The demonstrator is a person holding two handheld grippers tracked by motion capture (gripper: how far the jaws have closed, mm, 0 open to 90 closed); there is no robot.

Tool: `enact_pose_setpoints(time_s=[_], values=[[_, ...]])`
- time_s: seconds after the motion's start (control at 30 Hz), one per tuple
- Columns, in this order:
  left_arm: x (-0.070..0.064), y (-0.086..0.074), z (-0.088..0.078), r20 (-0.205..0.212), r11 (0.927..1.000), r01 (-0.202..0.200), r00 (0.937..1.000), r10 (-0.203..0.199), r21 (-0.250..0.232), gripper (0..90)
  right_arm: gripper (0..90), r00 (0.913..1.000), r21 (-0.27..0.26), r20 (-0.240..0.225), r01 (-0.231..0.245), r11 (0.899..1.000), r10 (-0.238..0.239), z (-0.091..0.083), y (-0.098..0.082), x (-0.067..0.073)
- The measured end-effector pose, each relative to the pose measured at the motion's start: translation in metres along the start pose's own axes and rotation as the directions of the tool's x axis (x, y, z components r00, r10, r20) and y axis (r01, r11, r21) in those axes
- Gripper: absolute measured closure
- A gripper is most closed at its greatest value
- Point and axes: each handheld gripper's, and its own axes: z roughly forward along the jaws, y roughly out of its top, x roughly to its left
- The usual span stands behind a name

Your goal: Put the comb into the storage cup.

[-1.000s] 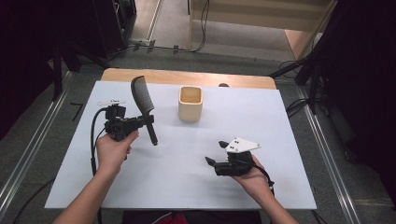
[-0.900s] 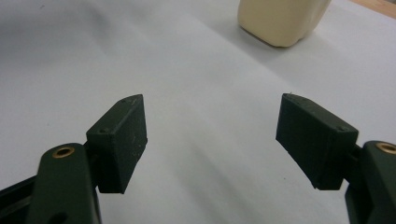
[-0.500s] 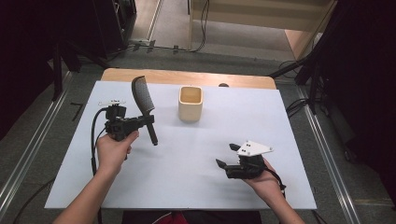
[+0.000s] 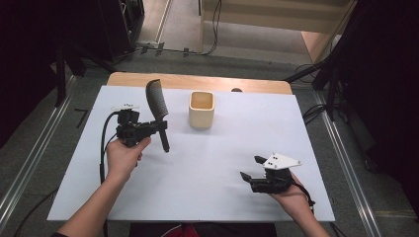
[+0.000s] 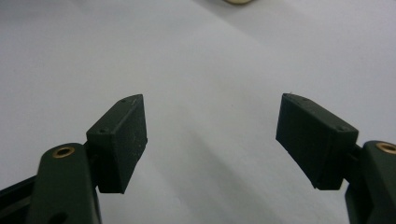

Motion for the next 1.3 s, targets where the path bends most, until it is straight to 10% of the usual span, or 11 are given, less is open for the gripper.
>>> enact_pose_setpoints(time_s=[1.3], values=[[-0.029, 0.061, 0.024, 0.076, 0.9972, -0.074, 0.9943, 0.075, -0.006, 73.3, 23.1, 0.9995, 0.008, 0.009, -0.029, 1.0, 0.029, -0.003, -0.005, -0.009]])
